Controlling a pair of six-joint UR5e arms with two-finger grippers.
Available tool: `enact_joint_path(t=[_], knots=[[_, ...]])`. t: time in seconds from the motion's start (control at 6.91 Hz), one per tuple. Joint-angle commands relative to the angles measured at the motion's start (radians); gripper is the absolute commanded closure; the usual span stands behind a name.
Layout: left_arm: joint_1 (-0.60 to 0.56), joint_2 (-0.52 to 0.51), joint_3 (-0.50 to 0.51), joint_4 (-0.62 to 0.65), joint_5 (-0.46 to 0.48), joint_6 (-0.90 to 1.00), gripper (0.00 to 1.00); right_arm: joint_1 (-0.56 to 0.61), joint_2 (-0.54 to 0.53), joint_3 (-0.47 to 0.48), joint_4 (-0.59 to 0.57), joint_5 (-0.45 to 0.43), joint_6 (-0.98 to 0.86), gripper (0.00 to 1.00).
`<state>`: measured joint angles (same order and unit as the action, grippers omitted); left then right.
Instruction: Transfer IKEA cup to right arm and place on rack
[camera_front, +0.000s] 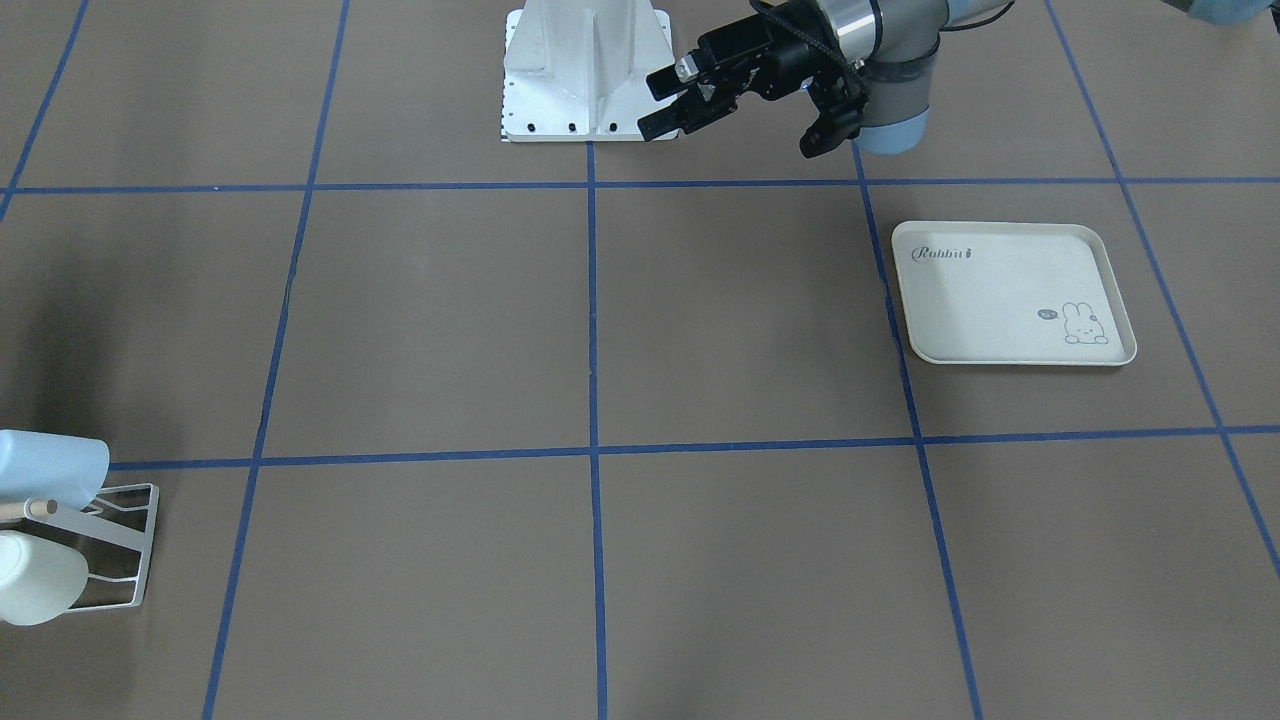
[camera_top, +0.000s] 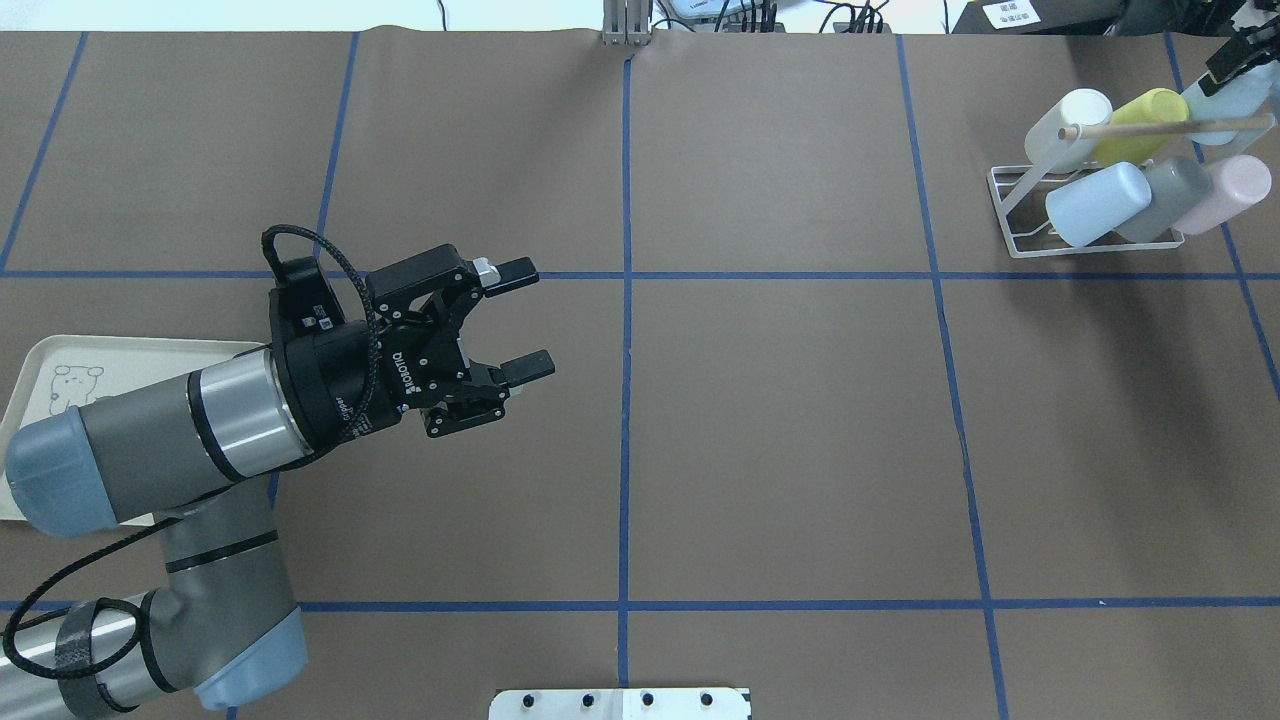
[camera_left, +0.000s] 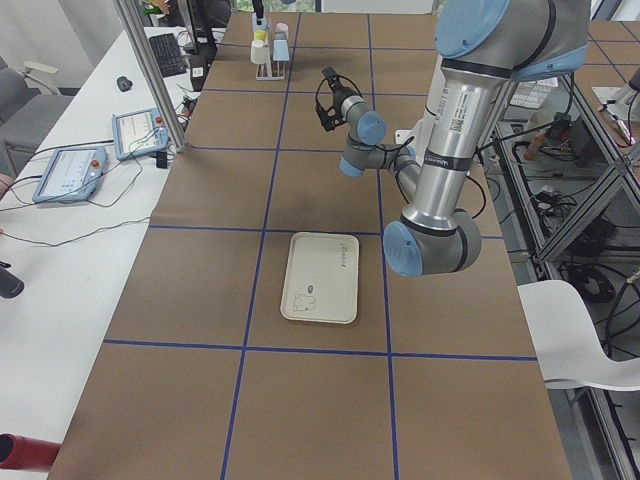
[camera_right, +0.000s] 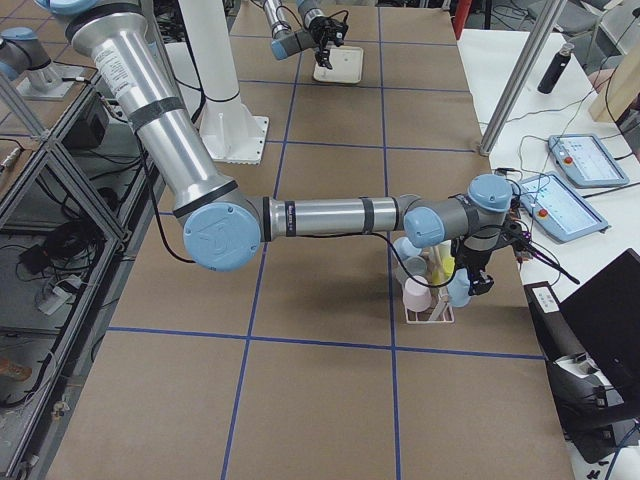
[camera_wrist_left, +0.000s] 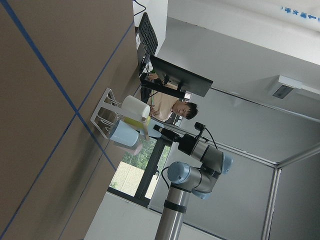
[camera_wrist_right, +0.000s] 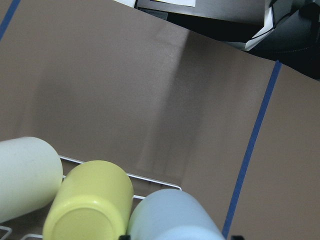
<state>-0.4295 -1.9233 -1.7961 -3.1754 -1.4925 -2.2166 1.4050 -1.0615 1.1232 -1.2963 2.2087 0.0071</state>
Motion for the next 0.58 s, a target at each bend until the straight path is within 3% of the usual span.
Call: enact_joint_path(t=[0.0,0.14,0.29,0.43], knots=[[0.0,0.0,-0.002,0.0,0.0,0.0,0.0,-0.012,0.0,-0.016,0.0,-0.001,0.001,0.87],[-0.002,-0.002,-0.002,0.0,0.0,0.0,0.0,-0.014,0.0,-0.017,0.0,-0.003,0.001,0.87],[-0.002,-0.002,-0.002,0.0,0.0,0.0,0.0,-0.015,0.002,-0.026,0.0,-0.007,0.001,0.79],[-0.002,-0.002,-0.002,0.0,0.0,0.0,0.0,-0.017,0.003,-0.025,0.002,-0.007,0.002,0.01]])
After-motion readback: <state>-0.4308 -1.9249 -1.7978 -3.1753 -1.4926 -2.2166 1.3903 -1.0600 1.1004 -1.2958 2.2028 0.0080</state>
